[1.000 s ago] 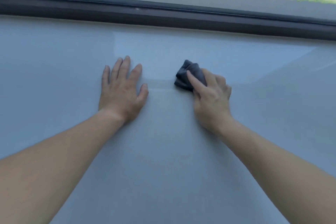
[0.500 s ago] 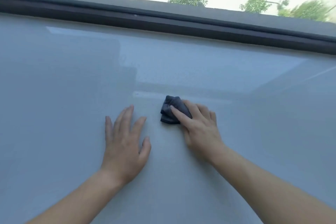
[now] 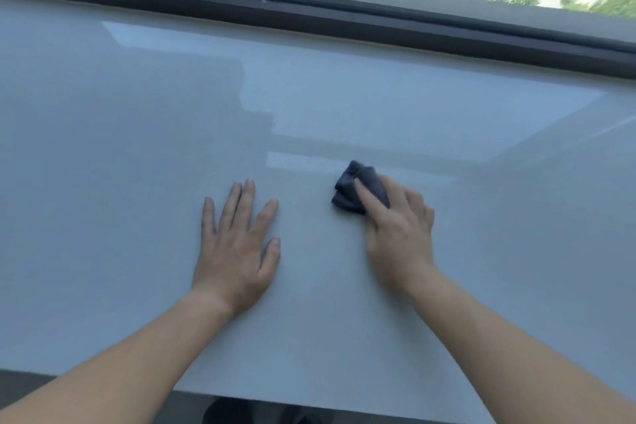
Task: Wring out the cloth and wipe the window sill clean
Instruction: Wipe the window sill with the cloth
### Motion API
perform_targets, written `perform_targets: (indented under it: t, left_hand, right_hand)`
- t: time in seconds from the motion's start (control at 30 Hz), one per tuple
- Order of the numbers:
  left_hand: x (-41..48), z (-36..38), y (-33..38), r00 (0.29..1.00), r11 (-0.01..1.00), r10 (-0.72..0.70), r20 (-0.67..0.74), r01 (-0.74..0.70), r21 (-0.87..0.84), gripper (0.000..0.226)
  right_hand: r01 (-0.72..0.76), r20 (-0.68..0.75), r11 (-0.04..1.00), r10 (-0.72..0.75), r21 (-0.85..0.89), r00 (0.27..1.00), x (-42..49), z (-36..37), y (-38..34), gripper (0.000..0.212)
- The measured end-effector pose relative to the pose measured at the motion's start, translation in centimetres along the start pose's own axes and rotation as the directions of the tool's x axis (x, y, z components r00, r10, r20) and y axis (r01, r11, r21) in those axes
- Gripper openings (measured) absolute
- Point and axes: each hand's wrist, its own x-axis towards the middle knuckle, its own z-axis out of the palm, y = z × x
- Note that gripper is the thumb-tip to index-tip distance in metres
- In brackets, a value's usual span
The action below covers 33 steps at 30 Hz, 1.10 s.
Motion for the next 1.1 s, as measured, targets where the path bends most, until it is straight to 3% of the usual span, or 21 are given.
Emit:
perform_targets:
  t: [0.07,0.13,0.23,0.33,0.37,0.43,0.5,0.53,0.6,0.7,0.77,0.8,0.87,0.93,0.97,1.0,1.1]
  left_hand:
    - [0.0,0.1,0.0,1.0,1.0,-0.007,0.005,0.007,-0.001,0.062]
    - [0.0,0.2,0.1,1.0,1.0,-0.014,0.005,0.014,0.0,0.062]
    - [-0.1,0.7,0.8,1.0,1.0,-0.017,0.005,0.017,0.004,0.062]
    - [-0.2,0.7,0.8,1.0,1.0,-0.027,0.014,0.027,-0.004,0.064]
    - [-0.2,0.6,0.9,0.999,1.0,-0.029,0.02,0.03,-0.01,0.065]
    - [-0.2,0.6,1.0,0.999,0.999,-0.031,0.03,0.032,-0.019,0.067]
    - [-0.2,0.7,1.0,0.999,1.0,-0.029,0.029,0.029,-0.008,0.068]
    - [-0.2,0.7,0.9,0.999,1.0,-0.026,0.029,0.026,-0.002,0.068]
    - [-0.2,0.7,0.7,0.999,1.0,-0.019,0.028,0.02,-0.009,0.067]
    - [-0.2,0.4,0.5,0.999,0.995,0.014,0.036,-0.01,-0.099,0.065]
    - [-0.6,-0.1,0.2,0.997,0.982,0.061,0.04,-0.053,-0.184,0.063]
    - [-0.9,-0.4,0.0,0.996,0.973,0.088,0.032,-0.079,-0.216,0.062]
    - [-2.0,-0.6,-0.5,0.993,0.964,0.12,-0.002,-0.117,-0.238,0.059]
    - [-4.1,-0.6,-0.7,0.989,0.966,0.142,-0.039,-0.147,-0.214,0.055]
    - [-5.3,-0.3,-0.5,0.987,0.964,0.155,-0.045,-0.161,-0.21,0.054]
    - [-6.5,-0.1,-0.3,0.985,0.962,0.166,-0.041,-0.171,-0.214,0.054]
    - [-9.0,0.5,-0.2,0.984,0.957,0.176,0.006,-0.17,-0.237,0.061]
  right_hand:
    - [-0.182,-0.058,0.983,0.183,0.02,0.981,1.0,0.1,0.3,0.065]
    - [-0.202,-0.094,0.978,0.205,0.04,0.974,-0.3,0.4,-1.1,0.069]
    - [0.051,-0.023,0.998,-0.05,0.029,0.998,-5.9,0.9,-2.7,0.072]
    - [0.252,0.059,0.968,-0.252,0.007,0.966,-8.4,0.3,-1.6,0.069]
    - [0.223,0.049,0.975,-0.222,-0.01,0.974,-7.8,0.1,-0.7,0.069]
    - [0.003,-0.016,1.0,-0.003,-0.009,1.0,-6.2,0.1,0.8,0.065]
    - [-0.223,-0.083,0.974,0.226,0.049,0.971,-5.7,0.4,0.3,0.062]
    - [-0.255,-0.105,0.965,0.261,0.063,0.96,-6.3,0.6,-0.7,0.063]
    - [-0.148,-0.094,0.987,0.153,0.061,0.984,-9.4,1.2,-3.5,0.065]
    - [0.147,0.004,0.989,-0.147,0.016,0.989,-15.4,1.5,-5.8,0.069]
    - [0.209,0.038,0.978,-0.208,-0.007,0.977,-16.1,1.0,-4.5,0.068]
    - [0.17,0.03,0.985,-0.169,-0.033,0.985,-15.8,0.9,-3.5,0.067]
    - [-0.051,-0.044,0.997,0.049,-0.057,0.998,-14.6,0.7,-2.1,0.064]
    - [-0.25,-0.123,0.968,0.248,-0.006,0.961,-14.5,0.6,-2.7,0.063]
    - [-0.271,-0.139,0.962,0.27,0.009,0.953,-15.3,0.8,-3.8,0.064]
    - [-0.235,-0.128,0.972,0.235,0.012,0.964,-16.7,1.1,-5.2,0.065]
    - [0.065,-0.02,0.998,-0.066,-0.011,0.998,-22.0,1.4,-8.3,0.066]
